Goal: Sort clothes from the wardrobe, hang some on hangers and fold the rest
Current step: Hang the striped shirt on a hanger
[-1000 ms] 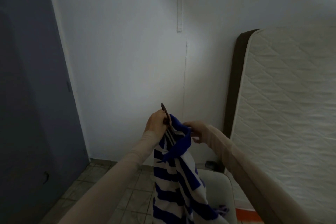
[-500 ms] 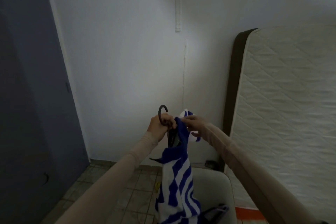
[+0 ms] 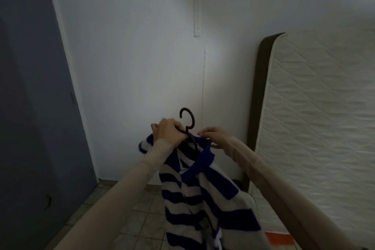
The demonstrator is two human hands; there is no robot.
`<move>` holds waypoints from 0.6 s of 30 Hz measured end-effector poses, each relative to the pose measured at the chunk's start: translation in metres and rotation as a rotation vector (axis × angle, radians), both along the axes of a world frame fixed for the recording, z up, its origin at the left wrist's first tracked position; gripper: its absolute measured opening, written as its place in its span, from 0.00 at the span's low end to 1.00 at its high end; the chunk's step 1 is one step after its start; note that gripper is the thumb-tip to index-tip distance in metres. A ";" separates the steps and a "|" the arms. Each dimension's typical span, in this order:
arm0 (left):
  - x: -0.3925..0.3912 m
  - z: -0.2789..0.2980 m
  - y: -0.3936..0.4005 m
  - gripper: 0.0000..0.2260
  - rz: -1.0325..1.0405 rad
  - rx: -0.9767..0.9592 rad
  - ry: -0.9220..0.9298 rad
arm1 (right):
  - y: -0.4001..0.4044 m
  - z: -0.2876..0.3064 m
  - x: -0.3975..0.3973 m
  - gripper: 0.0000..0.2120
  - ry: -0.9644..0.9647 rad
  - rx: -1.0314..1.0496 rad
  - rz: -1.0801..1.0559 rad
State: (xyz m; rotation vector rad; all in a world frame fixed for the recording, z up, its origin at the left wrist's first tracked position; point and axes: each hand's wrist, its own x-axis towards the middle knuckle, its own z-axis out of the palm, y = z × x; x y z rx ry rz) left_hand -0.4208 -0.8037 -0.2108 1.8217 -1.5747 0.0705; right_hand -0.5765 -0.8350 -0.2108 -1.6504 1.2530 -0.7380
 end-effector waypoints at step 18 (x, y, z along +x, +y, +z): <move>0.019 0.005 -0.001 0.14 -0.343 0.033 0.244 | -0.003 0.008 -0.002 0.10 0.385 -0.673 0.041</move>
